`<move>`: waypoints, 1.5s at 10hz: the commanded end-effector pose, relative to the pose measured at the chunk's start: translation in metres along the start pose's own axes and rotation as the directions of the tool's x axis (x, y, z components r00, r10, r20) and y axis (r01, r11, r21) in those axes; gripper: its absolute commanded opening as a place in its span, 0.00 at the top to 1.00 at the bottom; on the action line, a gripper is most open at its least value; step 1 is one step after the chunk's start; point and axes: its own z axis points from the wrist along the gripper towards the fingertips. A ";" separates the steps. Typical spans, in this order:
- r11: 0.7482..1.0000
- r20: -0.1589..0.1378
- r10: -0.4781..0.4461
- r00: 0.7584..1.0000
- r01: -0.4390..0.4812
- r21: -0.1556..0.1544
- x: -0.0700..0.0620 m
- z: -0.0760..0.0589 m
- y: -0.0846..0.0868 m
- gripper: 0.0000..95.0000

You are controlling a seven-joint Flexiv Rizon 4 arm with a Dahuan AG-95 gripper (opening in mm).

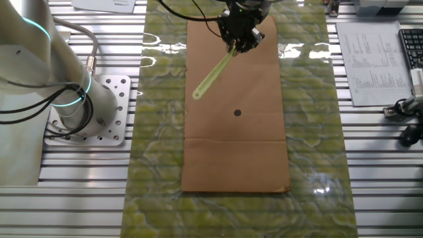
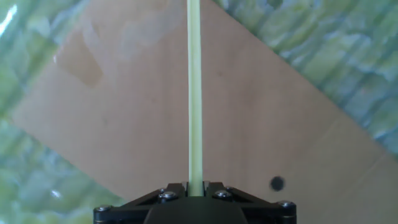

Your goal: Swat with a flyswatter

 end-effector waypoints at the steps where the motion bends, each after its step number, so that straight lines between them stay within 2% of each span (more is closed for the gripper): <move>1: 0.987 -0.107 -0.148 0.983 0.154 0.043 0.028 -0.001 -0.016 1.00; 4: 0.972 -0.139 -0.209 0.968 0.221 0.076 0.069 0.004 -0.038 1.00; 6: 0.963 -0.145 -0.236 0.961 0.251 0.098 0.089 0.006 -0.053 1.00; 7: 0.961 -0.143 -0.240 0.960 0.256 0.108 0.094 0.008 -0.056 1.00; 8: 0.959 -0.131 -0.247 0.960 0.262 0.105 0.094 0.008 -0.056 1.00; 9: 0.961 -0.109 -0.249 0.962 0.260 0.094 0.094 0.008 -0.056 1.00; 10: 0.964 -0.063 -0.252 0.966 0.256 0.069 0.094 0.008 -0.056 1.00; 11: 0.970 -0.016 -0.241 0.970 0.241 0.019 0.094 0.008 -0.056 1.00; 12: 0.971 0.010 -0.239 0.971 0.239 -0.028 0.094 0.008 -0.056 1.00; 13: 0.971 0.014 -0.235 0.972 0.235 -0.038 0.094 0.008 -0.056 1.00; 14: 0.971 0.018 -0.235 0.972 0.236 -0.034 0.094 0.008 -0.056 1.00; 15: 0.970 0.023 -0.240 0.971 0.241 -0.035 0.089 0.007 -0.053 1.00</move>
